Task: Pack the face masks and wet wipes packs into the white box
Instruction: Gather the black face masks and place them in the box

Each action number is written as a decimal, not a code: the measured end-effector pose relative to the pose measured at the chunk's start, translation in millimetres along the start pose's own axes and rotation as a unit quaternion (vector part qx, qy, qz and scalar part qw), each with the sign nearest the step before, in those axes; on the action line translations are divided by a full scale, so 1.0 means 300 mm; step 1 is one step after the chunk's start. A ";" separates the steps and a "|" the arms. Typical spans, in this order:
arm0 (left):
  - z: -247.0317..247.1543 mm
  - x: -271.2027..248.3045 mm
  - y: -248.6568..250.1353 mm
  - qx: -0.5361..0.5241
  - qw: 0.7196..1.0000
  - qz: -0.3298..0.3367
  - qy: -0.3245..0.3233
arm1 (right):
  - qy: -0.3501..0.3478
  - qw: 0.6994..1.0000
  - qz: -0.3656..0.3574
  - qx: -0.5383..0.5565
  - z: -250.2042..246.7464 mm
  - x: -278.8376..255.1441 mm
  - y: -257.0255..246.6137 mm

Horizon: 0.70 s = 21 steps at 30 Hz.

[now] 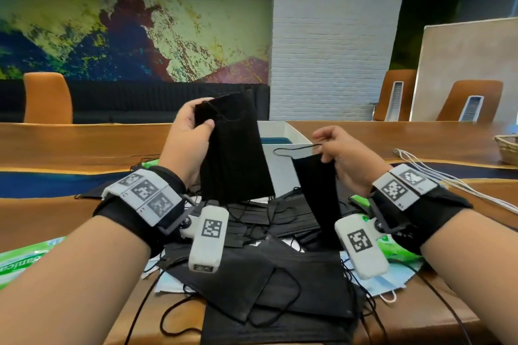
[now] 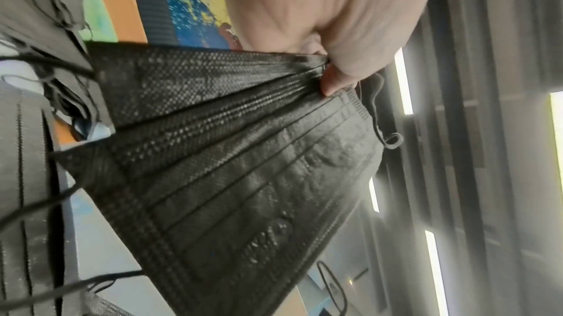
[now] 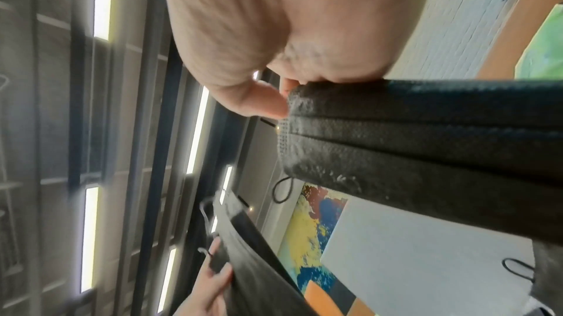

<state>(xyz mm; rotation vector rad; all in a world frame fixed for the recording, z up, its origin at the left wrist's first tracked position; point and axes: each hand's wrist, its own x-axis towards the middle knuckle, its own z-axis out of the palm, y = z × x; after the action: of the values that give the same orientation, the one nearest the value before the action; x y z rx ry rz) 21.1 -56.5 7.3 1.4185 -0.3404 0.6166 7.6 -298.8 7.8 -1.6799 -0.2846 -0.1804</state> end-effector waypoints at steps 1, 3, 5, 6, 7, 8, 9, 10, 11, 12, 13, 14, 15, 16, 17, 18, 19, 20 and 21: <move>-0.018 0.008 -0.006 -0.008 1.000 -0.009 0.017 | 0.013 1.000 -0.010 0.000 -0.018 -0.005 -0.009; -0.045 0.014 -0.022 -0.023 0.998 -0.038 0.035 | 0.015 0.999 -0.026 0.034 -0.043 -0.009 -0.029; -0.052 0.009 -0.043 -0.025 0.997 -0.072 0.031 | -0.016 0.994 -0.045 0.101 -0.052 -0.020 -0.061; -0.049 0.003 -0.054 -0.024 0.996 -0.087 0.026 | -0.039 0.989 -0.055 0.132 -0.053 -0.026 -0.077; -0.041 -0.004 -0.064 -0.024 0.995 -0.097 0.022 | -0.066 0.983 -0.065 0.157 -0.053 -0.033 -0.095; -0.031 -0.011 -0.072 -0.027 0.994 -0.104 0.017 | -0.089 0.977 -0.076 0.178 -0.051 -0.039 -0.110; -0.017 -0.016 -0.079 -0.033 0.993 -0.110 0.010 | -0.112 0.970 -0.089 0.199 -0.047 -0.044 -0.123; -0.004 -0.020 -0.083 -0.043 0.992 -0.116 -0.002 | -0.128 0.961 -0.101 0.223 -0.041 -0.045 -0.133; 0.011 -0.025 -0.087 -0.055 0.991 -0.122 -0.017 | -0.140 0.953 -0.111 0.246 -0.035 -0.044 -0.138; 0.024 -0.029 -0.093 -0.065 0.989 -0.127 -0.033 | -0.146 0.946 -0.119 0.265 -0.028 -0.041 -0.138; 0.036 -0.033 -0.098 -0.074 0.988 -0.130 -0.048 | -0.148 0.941 -0.123 0.278 -0.019 -0.035 -0.133; 0.045 -0.036 -0.106 -0.079 0.987 -0.131 -0.057 | -0.143 0.938 -0.124 0.290 -0.009 -0.027 -0.123; 0.053 -0.039 -0.114 -0.086 0.985 -0.131 -0.067 | -0.137 0.936 -0.122 0.299 0.002 -0.016 -0.106; 0.058 -0.041 -0.122 -0.094 0.984 -0.133 -0.075 | -0.129 0.935 -0.116 0.308 0.013 -0.003 -0.085; 0.063 -0.044 -0.130 -0.103 0.982 -0.135 -0.086 | -0.120 0.936 -0.109 0.313 0.026 0.010 -0.062; 0.067 -0.047 -0.136 -0.110 0.980 -0.137 -0.096 | -0.112 0.938 -0.101 0.311 0.039 0.023 -0.037; 0.070 -0.047 -0.143 -0.115 0.978 -0.142 -0.104 | -0.106 0.942 -0.093 0.306 0.053 0.037 -0.011; 0.071 -0.048 -0.149 -0.120 0.975 -0.149 -0.109 | -0.100 0.945 -0.085 0.300 0.067 0.050 0.014; 0.073 -0.046 -0.157 -0.126 0.973 -0.158 -0.110 | -0.093 0.948 -0.079 0.294 0.080 0.064 0.037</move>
<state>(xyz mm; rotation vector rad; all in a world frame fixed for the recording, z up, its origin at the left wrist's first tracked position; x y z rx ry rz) 40.6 -82.2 -35.6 1.2632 -0.3455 0.1493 28.1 -274.7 -0.5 -1.0788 -0.5580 -0.0457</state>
